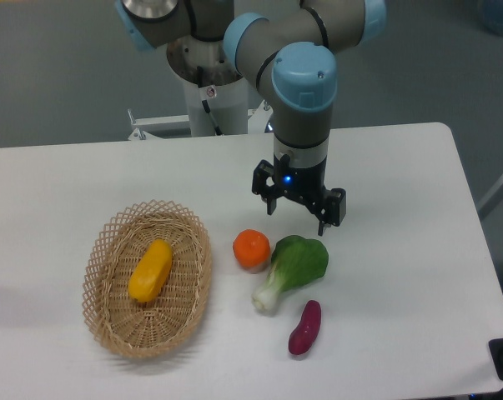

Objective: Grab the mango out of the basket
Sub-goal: 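Move the open gripper over the yellow mango in the wicker basket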

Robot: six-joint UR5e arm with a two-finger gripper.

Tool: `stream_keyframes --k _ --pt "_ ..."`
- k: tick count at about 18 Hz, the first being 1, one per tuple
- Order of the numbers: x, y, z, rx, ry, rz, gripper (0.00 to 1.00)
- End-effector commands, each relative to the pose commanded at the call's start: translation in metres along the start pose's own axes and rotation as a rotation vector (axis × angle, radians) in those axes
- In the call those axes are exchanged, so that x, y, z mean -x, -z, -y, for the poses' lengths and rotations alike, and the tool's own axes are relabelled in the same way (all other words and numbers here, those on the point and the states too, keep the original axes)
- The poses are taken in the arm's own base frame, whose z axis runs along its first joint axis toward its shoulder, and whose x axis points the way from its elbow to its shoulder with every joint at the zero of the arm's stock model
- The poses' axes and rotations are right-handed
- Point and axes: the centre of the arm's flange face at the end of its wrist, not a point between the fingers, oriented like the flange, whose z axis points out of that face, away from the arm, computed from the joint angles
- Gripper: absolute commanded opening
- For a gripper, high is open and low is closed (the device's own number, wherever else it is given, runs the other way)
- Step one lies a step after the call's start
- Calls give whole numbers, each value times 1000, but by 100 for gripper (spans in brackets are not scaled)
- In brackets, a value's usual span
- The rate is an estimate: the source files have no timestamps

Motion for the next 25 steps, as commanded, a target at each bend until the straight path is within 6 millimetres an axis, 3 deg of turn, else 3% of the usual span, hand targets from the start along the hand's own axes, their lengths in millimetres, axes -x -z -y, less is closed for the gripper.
stream_keyframes --k 5,10,15,21,25 --pt "-5 -1 3 -10 8 -5 100" --pt "-28 -2 16 -78 116 -16 100" --pt "-80 -28 51 -92 161 -34 100" --pt "-151 -80 116 -92 174 -77 100" --pt "-193 -109 137 -68 122 -97 100"
